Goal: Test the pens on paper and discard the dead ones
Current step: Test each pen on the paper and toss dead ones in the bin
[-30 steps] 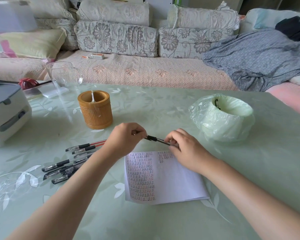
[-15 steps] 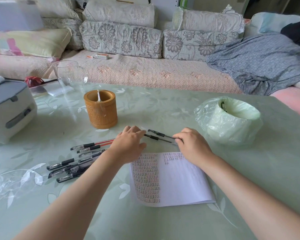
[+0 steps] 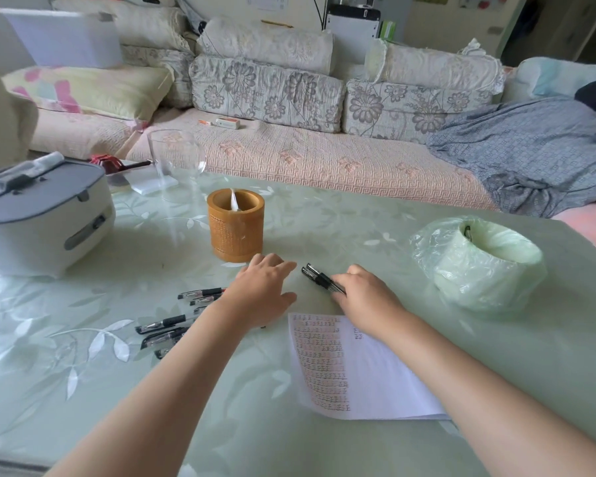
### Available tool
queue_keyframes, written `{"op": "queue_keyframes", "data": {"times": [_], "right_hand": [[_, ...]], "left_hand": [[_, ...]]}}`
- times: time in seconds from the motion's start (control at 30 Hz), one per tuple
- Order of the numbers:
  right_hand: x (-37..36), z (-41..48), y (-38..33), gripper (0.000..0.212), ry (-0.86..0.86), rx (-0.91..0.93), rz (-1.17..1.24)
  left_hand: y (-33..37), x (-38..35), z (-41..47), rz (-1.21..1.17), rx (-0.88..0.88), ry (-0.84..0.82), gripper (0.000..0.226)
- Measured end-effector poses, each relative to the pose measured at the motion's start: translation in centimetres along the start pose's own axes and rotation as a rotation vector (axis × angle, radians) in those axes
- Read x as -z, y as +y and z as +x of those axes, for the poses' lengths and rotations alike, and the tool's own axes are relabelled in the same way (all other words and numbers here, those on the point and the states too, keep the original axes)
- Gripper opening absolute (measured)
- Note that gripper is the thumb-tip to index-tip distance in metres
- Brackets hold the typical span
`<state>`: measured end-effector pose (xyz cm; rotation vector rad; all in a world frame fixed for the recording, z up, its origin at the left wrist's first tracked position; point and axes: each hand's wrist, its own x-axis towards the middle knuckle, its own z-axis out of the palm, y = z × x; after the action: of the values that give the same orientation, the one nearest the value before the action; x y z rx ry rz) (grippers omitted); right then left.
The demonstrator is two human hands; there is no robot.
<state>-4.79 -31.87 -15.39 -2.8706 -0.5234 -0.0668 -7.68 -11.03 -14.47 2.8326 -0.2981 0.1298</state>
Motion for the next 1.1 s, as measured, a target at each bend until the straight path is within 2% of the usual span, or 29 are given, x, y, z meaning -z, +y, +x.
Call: {"op": "queue_keyframes", "data": {"times": [0.2, 0.4, 0.53, 0.7, 0.83, 0.9, 0.97, 1.1], "right_hand": [[-1.0, 3.1, -3.5, 0.022, 0.036, -0.093, 0.027], [-1.0, 7.2, -6.6, 0.018, 0.04, -0.29, 0.106], [-1.2, 9.0, -7.2, 0.038, 0.047, -0.336, 0.131], [-0.9, 8.1, -7.2, 0.039, 0.018, -0.335, 0.139], [0.0, 5.5, -7.9, 0.033, 0.007, -0.17, -0.026], [0.6, 3.6, -8.9, 0.035, 0.003, -0.015, -0.038], [1.0, 1.7, -10.0, 0.027, -0.013, 0.143, 0.001], [1.2, -1.1, -11.7, 0.016, -0.09, 0.345, 0.03]], "left_hand": [[-3.4, 1.3, -3.0, 0.055, 0.094, -0.033, 0.068], [-5.0, 2.0, -4.8, 0.054, 0.082, -0.096, 0.075], [-5.3, 2.0, -4.9, 0.049, 0.069, -0.078, 0.074], [-5.5, 2.1, -5.3, 0.033, 0.054, -0.079, 0.07], [-5.6, 2.9, -5.9, 0.013, 0.044, -0.023, 0.064], [-5.7, 3.2, -6.4, 0.005, 0.034, 0.033, 0.052], [-5.8, 3.6, -7.1, -0.009, 0.026, 0.068, 0.038], [-5.6, 4.9, -9.0, -0.07, 0.04, -0.008, 0.013]]}}
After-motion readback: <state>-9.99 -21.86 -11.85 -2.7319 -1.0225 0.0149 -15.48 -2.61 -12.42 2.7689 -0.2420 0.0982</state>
